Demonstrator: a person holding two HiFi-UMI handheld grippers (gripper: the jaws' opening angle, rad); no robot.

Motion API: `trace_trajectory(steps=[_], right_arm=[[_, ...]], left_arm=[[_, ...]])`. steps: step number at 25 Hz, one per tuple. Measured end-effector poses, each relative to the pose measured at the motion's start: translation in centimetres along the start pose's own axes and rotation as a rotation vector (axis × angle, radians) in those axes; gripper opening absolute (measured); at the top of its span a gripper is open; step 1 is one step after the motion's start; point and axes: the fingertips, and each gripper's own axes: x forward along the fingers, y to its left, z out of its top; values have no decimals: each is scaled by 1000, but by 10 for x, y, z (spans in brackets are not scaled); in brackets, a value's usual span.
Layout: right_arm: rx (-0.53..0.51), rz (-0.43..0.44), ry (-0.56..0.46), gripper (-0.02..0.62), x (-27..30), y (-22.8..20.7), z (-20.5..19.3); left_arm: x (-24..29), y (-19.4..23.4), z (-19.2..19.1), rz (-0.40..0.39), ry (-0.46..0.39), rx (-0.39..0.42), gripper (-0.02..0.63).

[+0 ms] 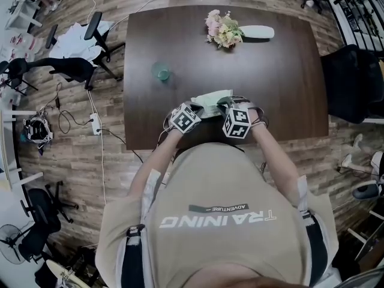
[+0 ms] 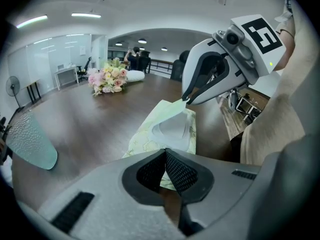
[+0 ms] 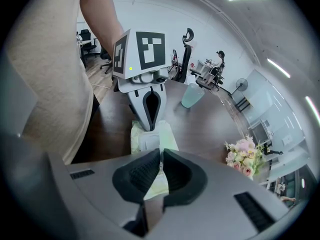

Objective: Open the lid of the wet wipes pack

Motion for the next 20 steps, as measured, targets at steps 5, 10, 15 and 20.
trace_trajectory(steps=[5,10,15,20], right_arm=[[5,-2,8,25,-2,-3,1],[7,-11,12,21,-4,-9,4],[9,-19,10,21,-4,-10,3],[9,-24,3,21,-5,-13,4]], left_arm=[[-1,-2,1,-12,0,11,9],[-3,-4,3,-26,8,30,9],[-2,-4,2,-22,11,23,9],[-2,-1,3,-12,25,18,9]])
